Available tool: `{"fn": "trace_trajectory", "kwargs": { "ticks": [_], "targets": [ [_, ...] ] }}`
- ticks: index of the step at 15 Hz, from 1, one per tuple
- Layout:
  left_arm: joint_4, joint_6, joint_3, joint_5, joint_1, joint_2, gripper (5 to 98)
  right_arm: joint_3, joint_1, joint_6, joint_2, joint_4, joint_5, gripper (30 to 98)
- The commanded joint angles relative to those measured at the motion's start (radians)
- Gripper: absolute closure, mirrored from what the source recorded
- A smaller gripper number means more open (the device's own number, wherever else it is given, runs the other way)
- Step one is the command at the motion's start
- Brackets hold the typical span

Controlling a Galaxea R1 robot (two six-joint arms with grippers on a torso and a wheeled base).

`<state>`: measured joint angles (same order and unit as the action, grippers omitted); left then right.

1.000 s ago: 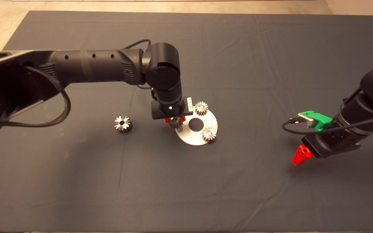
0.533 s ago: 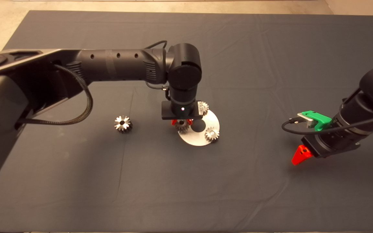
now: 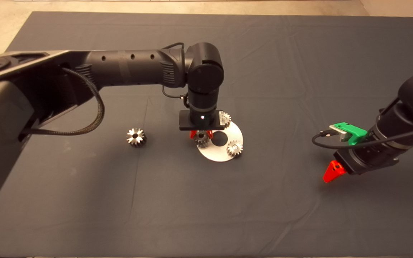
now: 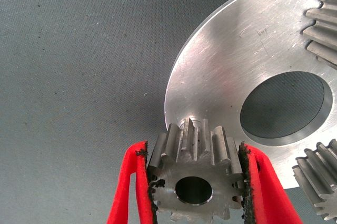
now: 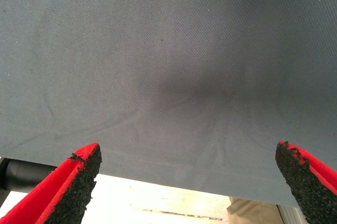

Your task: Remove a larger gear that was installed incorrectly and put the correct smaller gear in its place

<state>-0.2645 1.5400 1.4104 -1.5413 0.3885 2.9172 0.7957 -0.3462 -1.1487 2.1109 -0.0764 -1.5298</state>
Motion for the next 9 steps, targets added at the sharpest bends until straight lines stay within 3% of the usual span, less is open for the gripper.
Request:
{"fn": "trace_trajectory", "kwargs": {
  "ticks": [1,9],
  "targets": [
    [0.022,-0.01,0.003,-0.117,0.02,0.01,79.9,-0.006,-0.014,0.004,-0.005,-0.033,-0.128,40.8],
    [0.031,-0.037,0.011,-0.117,0.029,0.007,79.9,-0.001,-0.014,0.004,0.001,-0.034,-0.128,40.8]
  ]
}}
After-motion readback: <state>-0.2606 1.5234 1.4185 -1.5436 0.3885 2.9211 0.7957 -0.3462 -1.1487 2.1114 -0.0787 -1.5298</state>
